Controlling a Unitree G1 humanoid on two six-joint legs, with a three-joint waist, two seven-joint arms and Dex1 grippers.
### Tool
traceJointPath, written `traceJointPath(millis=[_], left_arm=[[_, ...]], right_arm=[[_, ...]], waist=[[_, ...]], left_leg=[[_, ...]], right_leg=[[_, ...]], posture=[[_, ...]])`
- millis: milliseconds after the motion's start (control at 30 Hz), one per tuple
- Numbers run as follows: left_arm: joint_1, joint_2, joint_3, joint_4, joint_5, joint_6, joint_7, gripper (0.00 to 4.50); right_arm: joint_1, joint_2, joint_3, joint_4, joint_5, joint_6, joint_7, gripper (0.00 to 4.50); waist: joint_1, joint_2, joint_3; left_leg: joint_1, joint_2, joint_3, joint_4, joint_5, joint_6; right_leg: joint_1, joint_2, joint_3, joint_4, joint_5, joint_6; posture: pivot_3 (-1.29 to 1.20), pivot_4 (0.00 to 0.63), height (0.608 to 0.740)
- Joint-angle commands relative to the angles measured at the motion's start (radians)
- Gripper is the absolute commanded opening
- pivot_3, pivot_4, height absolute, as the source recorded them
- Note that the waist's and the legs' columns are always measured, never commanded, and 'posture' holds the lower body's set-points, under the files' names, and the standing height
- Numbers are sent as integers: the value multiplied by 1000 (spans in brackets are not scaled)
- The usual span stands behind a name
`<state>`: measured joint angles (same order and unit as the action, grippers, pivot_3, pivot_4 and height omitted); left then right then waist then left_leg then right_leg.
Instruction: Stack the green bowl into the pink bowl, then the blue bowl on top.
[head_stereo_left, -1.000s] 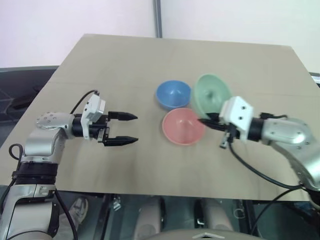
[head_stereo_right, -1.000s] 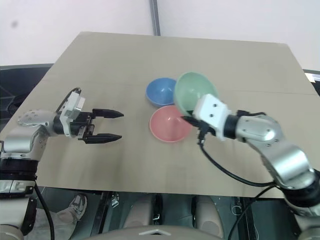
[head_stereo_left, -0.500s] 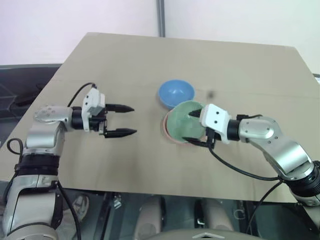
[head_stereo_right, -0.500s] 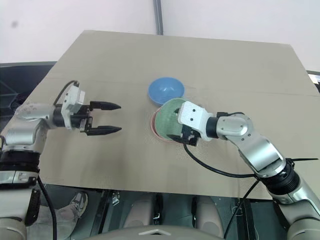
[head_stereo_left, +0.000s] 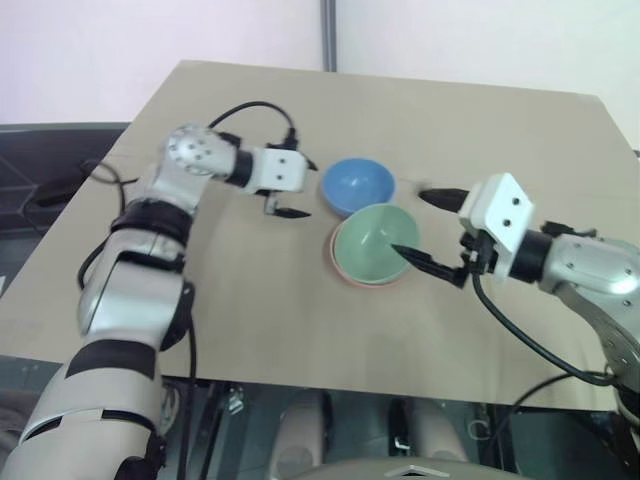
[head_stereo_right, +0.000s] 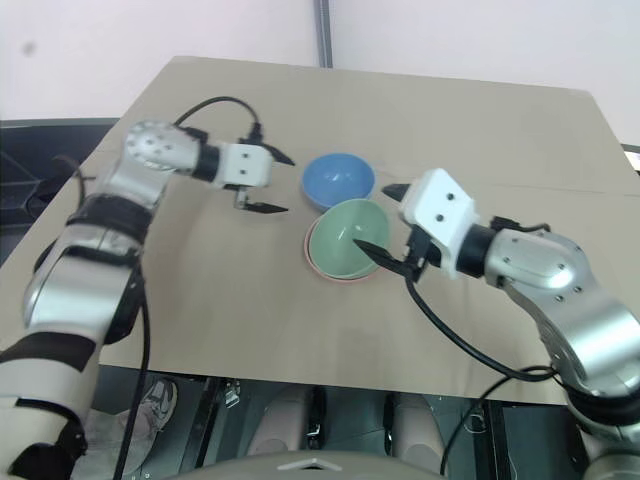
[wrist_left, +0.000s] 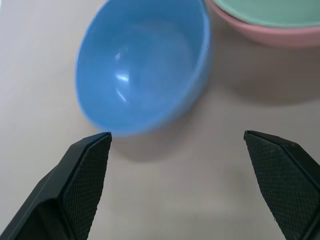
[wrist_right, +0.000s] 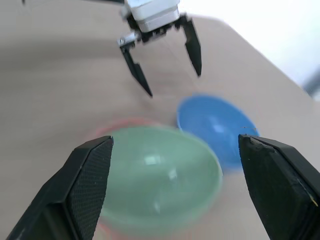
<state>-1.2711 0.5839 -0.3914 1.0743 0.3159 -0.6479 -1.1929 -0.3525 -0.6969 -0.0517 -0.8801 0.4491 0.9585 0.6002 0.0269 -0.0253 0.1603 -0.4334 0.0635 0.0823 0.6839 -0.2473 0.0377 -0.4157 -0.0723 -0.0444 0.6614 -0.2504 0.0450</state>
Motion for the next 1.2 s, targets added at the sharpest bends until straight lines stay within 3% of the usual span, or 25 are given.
traceJointPath(millis=[33, 167, 200, 333, 367, 400, 567, 733, 867, 967, 1033, 1100, 1200], left_arm=[[-78, -35, -73, 83, 126, -95, 128, 4500], [-126, -71, -150, 148, 235, -147, 224, 4500], [-134, -79, -166, 160, 254, -152, 240, 4097], [-154, -94, -216, 192, 330, -167, 319, 3358], [-157, -98, -224, 199, 341, -170, 329, 2751], [-160, -103, -227, 205, 348, -169, 337, 2448], [-156, -108, -233, 221, 369, -165, 357, 61], [-149, -92, -175, 219, 298, -193, 295, 61], [-164, -62, -21, 194, 85, -208, 49, 61], [-155, -54, 89, 103, -129, -152, -252, 61], [-95, -10, 57, -82, -312, -61, -394, 61], [-18, 70, -33, -304, -468, 45, -421, 61], [74, 145, -105, -528, -584, 135, -421, 61]], right_arm=[[56, -24, -103, -105, 20, 53, -44, 4336], [153, -44, -196, -163, 55, 84, -79, 4336], [177, -54, -219, -167, 70, 78, -89, 4500], [230, -89, -264, -167, 127, 48, -131, 4500], [239, -95, -272, -167, 142, 41, -147, 4500], [247, -101, -278, -167, 156, 34, -161, 4500], [263, -126, -279, -167, 198, 15, -207, 4500], [259, -136, -283, -167, 211, 17, -207, 4500], [250, -148, -283, -140, 206, 8, -183, 4500], [244, -155, -276, -112, 200, -10, -168, 4500], [241, -159, -272, -95, 195, -24, -159, 4500], [241, -163, -271, -82, 191, -34, -152, 4500], [242, -167, -271, -69, 183, -44, -142, 4500]], waist=[[-7, 0, 0], [-18, 0, 0], [-18, 0, 0], [-14, -1, 1], [-13, -1, 1], [-13, -1, 1], [-13, -2, 1], [-13, -2, 2], [-15, -2, 2], [-15, -2, 2], [-13, -2, 2], [-18, -2, 2], [-21, -1, 2]], left_leg=[[0, 0, 0, 0, 0, 0], [1, 0, -1, 0, 0, 0], [1, 0, -1, -1, 0, 0], [1, 0, -2, 0, 0, 0], [1, 0, -2, 0, 0, 0], [1, 0, -2, 0, 0, 0], [0, 0, -2, 0, 0, 0], [0, 0, -2, 0, 0, 0], [0, 0, -3, 0, 0, 0], [0, 0, -2, 0, 0, 0], [0, 0, -3, 1, 0, 0], [1, 0, -5, 0, 0, 0], [2, 0, -8, 0, 0, 0]], right_leg=[[0, 0, 0, 0, 0, 0], [0, 0, 1, 1, 0, 0], [-1, 1, 1, 1, 0, 0], [0, 0, 0, 2, 0, 0], [0, 0, 0, 2, 0, 0], [0, 0, 0, 1, 0, 0], [0, 0, 0, 1, 0, 0], [0, 0, 0, 1, 0, 0], [-1, 0, 0, 1, 0, 0], [-1, 0, 0, 1, 0, 0], [0, 0, 0, 1, 0, 0], [0, 0, 1, 2, 0, 0], [0, 0, 3, 2, 0, 0]], posture=[[0, 150, 740], [0, 150, 740], [0, 150, 740], [0, 150, 740], [0, 150, 740], [0, 150, 740], [0, 150, 740], [0, 150, 740], [0, 150, 740], [0, 150, 740], [0, 150, 740], [0, 150, 740], [0, 150, 740]])
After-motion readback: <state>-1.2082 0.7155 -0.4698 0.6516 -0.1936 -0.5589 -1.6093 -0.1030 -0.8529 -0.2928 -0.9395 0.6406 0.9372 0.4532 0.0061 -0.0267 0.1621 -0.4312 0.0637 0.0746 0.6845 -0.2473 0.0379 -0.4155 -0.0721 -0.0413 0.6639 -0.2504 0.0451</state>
